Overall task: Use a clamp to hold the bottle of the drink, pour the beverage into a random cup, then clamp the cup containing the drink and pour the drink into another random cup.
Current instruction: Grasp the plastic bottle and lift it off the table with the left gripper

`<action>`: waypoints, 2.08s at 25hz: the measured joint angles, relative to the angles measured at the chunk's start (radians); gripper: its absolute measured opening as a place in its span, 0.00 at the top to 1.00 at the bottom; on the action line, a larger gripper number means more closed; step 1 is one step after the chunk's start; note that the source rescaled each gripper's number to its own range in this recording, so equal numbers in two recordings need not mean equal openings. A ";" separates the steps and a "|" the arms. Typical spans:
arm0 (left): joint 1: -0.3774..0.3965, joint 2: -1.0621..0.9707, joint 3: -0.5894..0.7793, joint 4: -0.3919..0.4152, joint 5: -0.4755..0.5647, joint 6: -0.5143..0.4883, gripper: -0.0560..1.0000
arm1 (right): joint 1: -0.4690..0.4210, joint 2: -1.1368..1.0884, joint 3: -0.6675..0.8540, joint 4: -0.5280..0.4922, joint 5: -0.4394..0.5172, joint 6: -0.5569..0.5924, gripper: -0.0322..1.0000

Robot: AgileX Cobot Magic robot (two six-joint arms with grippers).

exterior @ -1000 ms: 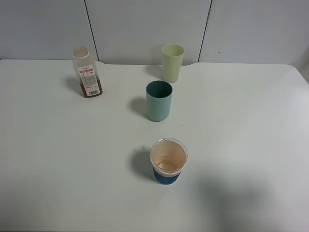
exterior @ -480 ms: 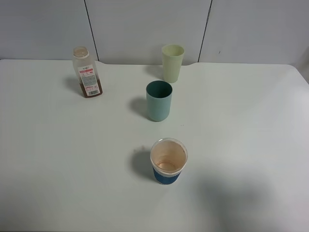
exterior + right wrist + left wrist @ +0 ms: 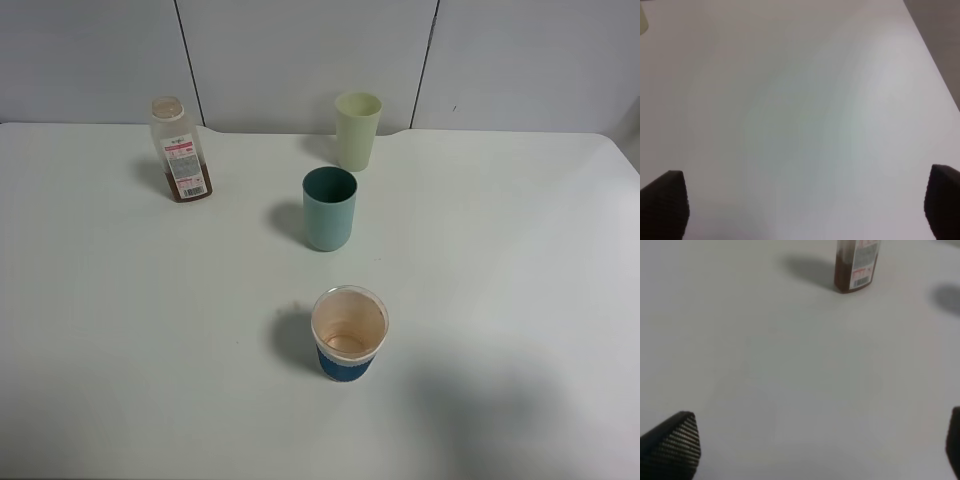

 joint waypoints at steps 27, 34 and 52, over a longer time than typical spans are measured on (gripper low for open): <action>0.000 0.000 0.000 0.000 0.000 0.000 0.00 | 0.000 0.000 0.000 0.000 0.000 0.000 0.00; 0.000 0.000 0.000 0.000 0.000 0.000 0.00 | 0.000 0.000 0.000 0.000 0.000 0.000 0.00; 0.000 0.000 0.000 0.003 0.000 -0.012 0.00 | 0.000 0.000 0.000 0.000 0.000 0.000 0.00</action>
